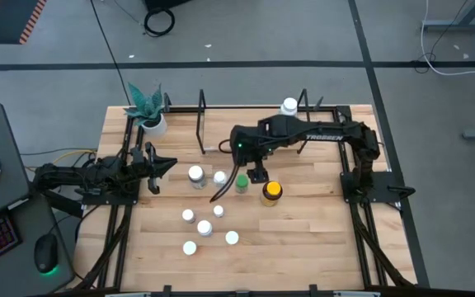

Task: Pick and place medicine bottles onto shelf by color
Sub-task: Put the yellow medicine bottle on the shelf

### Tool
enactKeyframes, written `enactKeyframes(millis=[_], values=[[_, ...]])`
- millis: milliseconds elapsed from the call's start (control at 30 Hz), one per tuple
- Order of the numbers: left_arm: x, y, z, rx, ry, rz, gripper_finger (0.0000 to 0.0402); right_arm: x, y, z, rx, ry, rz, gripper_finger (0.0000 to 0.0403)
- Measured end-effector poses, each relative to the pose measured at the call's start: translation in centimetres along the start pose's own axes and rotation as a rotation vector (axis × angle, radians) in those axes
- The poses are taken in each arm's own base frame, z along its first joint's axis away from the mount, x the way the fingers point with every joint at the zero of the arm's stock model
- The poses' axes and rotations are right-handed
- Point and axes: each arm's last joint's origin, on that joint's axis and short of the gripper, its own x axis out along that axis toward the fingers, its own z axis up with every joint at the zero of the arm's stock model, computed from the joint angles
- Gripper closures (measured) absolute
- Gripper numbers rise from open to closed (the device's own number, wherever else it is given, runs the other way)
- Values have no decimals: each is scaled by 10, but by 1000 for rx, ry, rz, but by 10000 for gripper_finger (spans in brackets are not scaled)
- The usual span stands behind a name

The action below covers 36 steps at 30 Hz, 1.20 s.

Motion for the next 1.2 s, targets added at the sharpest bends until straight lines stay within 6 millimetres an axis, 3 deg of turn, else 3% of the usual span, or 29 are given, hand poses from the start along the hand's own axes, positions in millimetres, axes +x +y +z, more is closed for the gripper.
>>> enactKeyframes(millis=[533, 967, 1200], values=[[0, 0, 0, 0, -1, 0, 372, 21, 39, -6, -6, 74, 63, 37], [0, 0, 0, 1, 2, 0, 362, 9, 72, -4, -29, 26, 64, 37], [0, 0, 0, 0, 1, 0, 370, 42, 70, -25, 78, 160, 46, 37]])
